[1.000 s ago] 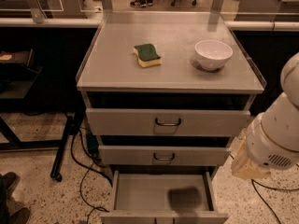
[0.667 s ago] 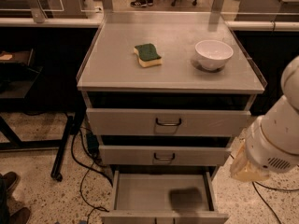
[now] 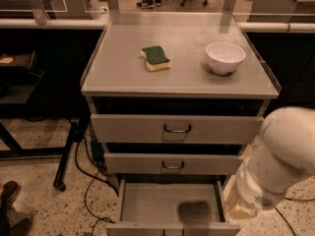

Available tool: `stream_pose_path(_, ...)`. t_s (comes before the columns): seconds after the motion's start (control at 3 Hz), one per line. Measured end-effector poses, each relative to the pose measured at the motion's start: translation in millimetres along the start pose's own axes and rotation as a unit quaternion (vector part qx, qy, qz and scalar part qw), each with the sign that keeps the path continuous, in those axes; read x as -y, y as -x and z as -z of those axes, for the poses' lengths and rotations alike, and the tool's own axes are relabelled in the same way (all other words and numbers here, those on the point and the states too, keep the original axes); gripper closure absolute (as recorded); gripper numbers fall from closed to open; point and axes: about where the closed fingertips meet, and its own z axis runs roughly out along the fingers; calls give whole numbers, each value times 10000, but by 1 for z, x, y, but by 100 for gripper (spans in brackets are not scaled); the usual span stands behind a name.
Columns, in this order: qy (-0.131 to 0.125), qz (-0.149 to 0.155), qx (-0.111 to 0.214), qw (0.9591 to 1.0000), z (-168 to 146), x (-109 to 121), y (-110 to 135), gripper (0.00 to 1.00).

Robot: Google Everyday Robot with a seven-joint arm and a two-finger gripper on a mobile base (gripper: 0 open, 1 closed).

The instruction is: Close bottom drawer

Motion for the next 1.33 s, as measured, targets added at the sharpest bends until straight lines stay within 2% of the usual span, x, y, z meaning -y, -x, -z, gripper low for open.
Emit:
stream_pose_path(0.33,545,-100,-196,9983,-98,-9,-9,100)
stream_pose_path(0.67,534,-92,-197,9983,-96,-9,-9,100)
stream_pose_path(1.0,728,-254,-144,9969,-116,-22,-16,100)
stream_pose_path(1.33,971,-521,-293,9935,-166,-28,-35,100)
